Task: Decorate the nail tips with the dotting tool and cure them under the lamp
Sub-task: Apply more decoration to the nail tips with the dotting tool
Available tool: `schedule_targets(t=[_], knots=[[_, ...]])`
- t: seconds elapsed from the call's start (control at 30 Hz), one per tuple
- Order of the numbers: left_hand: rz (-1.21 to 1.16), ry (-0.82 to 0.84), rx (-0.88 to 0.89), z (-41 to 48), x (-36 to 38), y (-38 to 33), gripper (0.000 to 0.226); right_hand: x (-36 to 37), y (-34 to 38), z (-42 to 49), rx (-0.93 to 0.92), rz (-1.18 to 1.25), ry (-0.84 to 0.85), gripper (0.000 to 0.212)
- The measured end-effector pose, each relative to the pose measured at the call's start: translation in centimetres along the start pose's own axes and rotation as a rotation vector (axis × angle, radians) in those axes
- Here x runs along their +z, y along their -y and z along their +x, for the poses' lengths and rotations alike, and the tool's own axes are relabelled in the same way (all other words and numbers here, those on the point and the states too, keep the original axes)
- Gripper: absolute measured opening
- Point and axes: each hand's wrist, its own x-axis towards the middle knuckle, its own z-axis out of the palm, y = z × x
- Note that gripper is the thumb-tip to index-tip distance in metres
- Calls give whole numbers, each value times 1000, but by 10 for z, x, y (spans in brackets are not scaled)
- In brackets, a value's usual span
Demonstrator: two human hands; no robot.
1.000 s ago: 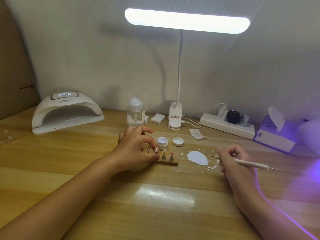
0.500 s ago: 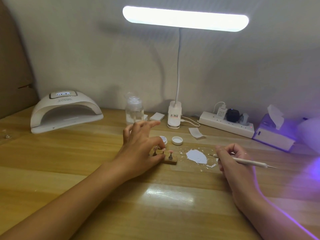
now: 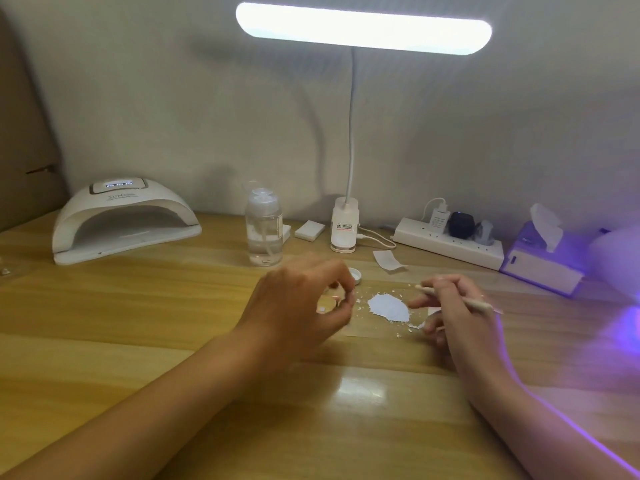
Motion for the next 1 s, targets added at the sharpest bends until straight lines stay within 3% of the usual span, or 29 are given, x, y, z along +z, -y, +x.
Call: schedule_targets(t=[0.1, 0.3, 0.47, 1.0], knots=[[-211, 130, -115, -8, 14, -10, 12, -2, -1, 0, 15, -90, 22, 6], [-278, 242, -183, -20, 28, -2, 13, -5, -4, 0, 46, -248, 81, 14], [-294, 258, -187, -19, 30, 0, 13, -3, -5, 0, 34, -340, 152, 18], [-287, 293, -236, -19, 30, 2, 7, -3, -6, 0, 25, -334, 148, 16]])
